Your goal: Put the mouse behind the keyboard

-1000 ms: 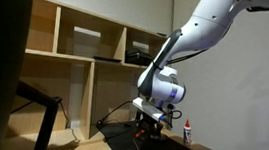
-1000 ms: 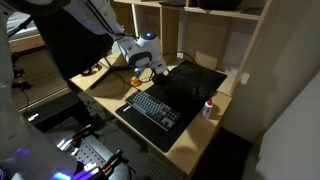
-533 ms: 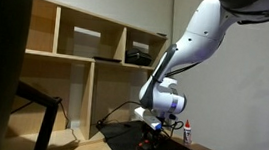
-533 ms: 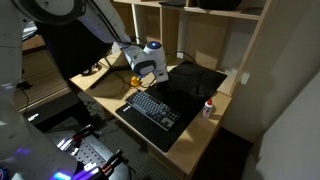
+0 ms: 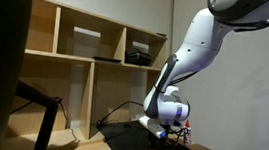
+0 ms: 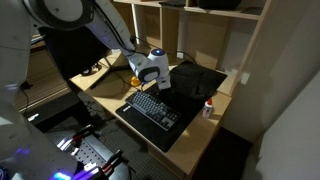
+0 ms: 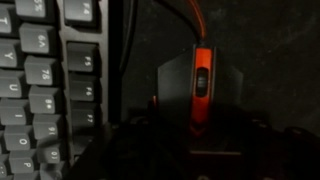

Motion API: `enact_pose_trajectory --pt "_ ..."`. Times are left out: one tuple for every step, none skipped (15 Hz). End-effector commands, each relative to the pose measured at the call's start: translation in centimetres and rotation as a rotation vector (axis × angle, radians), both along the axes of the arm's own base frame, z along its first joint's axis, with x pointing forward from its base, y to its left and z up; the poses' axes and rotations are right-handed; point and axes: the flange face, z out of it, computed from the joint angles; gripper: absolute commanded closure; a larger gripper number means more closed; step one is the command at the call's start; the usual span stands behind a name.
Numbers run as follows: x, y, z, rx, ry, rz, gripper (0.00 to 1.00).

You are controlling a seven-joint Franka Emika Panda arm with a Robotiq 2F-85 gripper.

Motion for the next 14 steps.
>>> enact_pose_trajectory --pt "1.0 -0.6 -0.4 -0.039 0.002 -0.029 0.56" --pt "1.1 -0.7 -0.4 -0.043 0.01 -0.036 0.56" --pt "1.1 -0.7 -0.4 -0.046 0.008 -0.04 0.08" --pt "1.2 -0.6 -0.1 -0.052 0.0 -0.044 0.07" --pt "1.1 -0.4 0.5 -0.053 -0.006 -0.041 0.02" --pt "1.0 -0.3 1.1 -0.057 -0.012 -0.038 0.0" --pt "0.9 -0.1 1.9 -0.058 -0.017 -0.031 0.0" --pt "0.6 0.0 2.8 -0.066 -0.027 -0.028 0.0" --pt "0.1 0.1 3.9 -0.073 -0.035 -0.024 0.0" --pt "-0.2 0.2 5.0 -0.073 -0.042 -0.013 0.0" --pt "-0.9 0.3 6.2 -0.073 -0.054 -0.004 0.0" --pt "-1.5 0.3 7.3 -0.075 -0.069 0.001 0.0" --pt "-2.4 0.4 8.4 -0.073 -0.076 0.006 0.0" --pt "-3.4 0.6 9.4 -0.066 -0.082 0.018 0.0"
